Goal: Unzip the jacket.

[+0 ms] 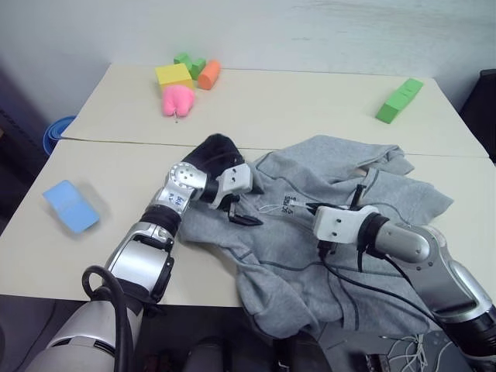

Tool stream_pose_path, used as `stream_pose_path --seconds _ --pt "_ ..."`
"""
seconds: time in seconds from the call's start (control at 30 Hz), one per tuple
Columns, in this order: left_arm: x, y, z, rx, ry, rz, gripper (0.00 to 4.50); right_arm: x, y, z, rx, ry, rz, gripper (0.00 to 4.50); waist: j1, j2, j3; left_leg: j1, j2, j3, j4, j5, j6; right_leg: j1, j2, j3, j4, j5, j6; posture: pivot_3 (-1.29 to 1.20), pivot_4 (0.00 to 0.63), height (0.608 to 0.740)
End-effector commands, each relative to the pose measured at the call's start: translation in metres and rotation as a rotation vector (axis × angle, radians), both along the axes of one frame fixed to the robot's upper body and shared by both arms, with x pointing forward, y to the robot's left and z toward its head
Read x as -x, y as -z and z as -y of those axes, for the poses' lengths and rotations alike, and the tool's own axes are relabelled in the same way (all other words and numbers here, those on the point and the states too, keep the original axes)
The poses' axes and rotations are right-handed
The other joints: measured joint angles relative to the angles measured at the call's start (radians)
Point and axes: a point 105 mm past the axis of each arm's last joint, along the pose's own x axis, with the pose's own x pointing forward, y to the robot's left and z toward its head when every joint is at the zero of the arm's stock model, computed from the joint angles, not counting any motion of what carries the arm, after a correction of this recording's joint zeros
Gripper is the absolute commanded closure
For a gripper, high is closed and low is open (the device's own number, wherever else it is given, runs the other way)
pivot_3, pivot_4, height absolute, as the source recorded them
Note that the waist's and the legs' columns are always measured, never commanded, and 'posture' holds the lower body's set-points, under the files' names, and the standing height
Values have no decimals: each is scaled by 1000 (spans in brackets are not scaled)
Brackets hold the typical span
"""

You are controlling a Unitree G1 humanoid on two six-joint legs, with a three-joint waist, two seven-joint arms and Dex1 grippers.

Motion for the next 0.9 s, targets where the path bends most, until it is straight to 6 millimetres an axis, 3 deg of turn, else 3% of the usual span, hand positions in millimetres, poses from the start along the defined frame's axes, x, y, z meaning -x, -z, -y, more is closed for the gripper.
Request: stream_pose_path --seconds 0.03,0.2,0.33,0.47,0.7,0.9 --pt "-2 9 -6 -50 -37 -30 0 -2 -26 6 25 -15 164 4489 0 0 0 0 1 0 0 0 0 0 0 0 0 0 0 0 150 740" --pt "11 37 -20 -132 -43 -171 0 -14 -41 25 53 47 311 4489 -1 0 0 3 2 0 0 0 -1 2 0 0 0 0 0 0 150 740" --pt "18 49 -24 -135 -48 -232 0 -22 -46 43 63 115 385 4489 -3 0 0 4 4 0 0 1 -1 2 0 1 1 0 0 0 150 740" --pt "30 64 -33 -166 -42 -301 0 -25 -55 74 85 215 448 4489 -2 1 -1 4 5 0 0 1 -1 3 0 1 1 0 0 0 150 740" --pt "37 75 -36 -164 -72 -336 0 -23 -78 118 60 367 534 4489 -2 2 -1 10 5 1 -2 1 -1 8 0 2 1 0 0 0 150 740" --pt "40 81 -35 -154 -83 -355 0 -19 -79 130 -18 436 539 4489 -5 6 -5 20 7 3 -5 0 -2 17 1 4 -2 -1 0 0 150 740"
